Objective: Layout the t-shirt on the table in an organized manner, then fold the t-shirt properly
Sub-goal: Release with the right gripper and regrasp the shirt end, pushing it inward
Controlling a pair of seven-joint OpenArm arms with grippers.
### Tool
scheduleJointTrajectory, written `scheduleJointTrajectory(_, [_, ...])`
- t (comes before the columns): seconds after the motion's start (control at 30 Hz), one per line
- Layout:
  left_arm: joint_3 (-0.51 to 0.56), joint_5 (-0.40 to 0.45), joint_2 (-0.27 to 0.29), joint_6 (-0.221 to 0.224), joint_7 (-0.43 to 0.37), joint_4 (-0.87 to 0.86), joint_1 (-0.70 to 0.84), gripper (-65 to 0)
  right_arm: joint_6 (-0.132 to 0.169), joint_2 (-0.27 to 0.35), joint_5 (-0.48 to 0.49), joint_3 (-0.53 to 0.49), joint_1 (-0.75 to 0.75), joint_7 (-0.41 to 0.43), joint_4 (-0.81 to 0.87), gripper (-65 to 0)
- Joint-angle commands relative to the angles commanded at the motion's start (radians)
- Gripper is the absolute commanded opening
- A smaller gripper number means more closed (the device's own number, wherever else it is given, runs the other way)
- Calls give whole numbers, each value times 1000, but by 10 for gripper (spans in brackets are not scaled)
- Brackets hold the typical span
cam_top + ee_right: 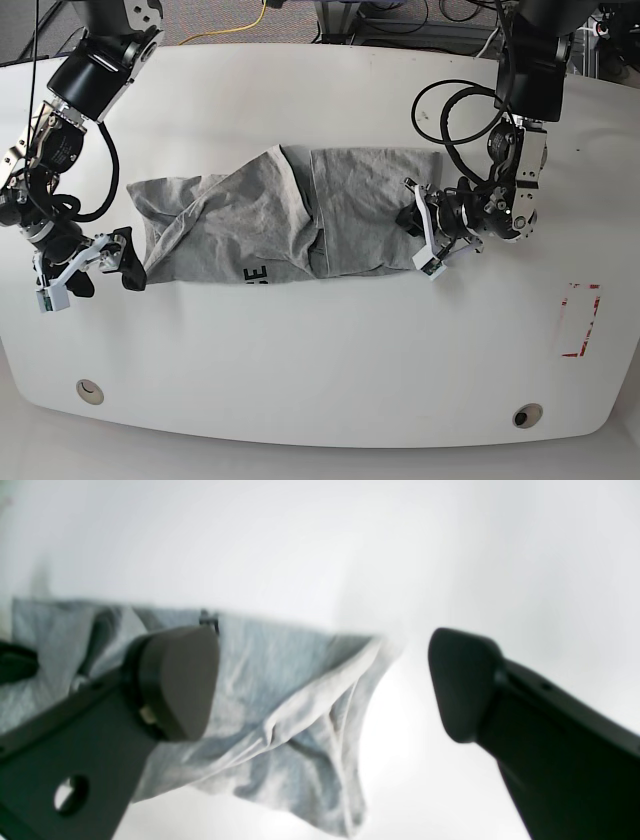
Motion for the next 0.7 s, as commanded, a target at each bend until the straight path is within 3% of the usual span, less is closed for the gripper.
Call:
scheduleJointTrajectory(0.13, [2,-5,-12,-8,0,2,0,-568,0,35,8,5,54,5,-198,0])
scheduleJointTrajectory(0.27, [2,0,-9,-60,0,3,0,-568,0,61,6,6,80,52,-385,0])
scheduleJointTrajectory(0.37, [2,0,-9,-69,2,3,0,-568,0,66,6,6,83,89,-479,0])
scheduleJointTrajectory(0.7, [2,0,-11,-75,2,3,-2,-568,0,28,6,6,58,146,-598,0])
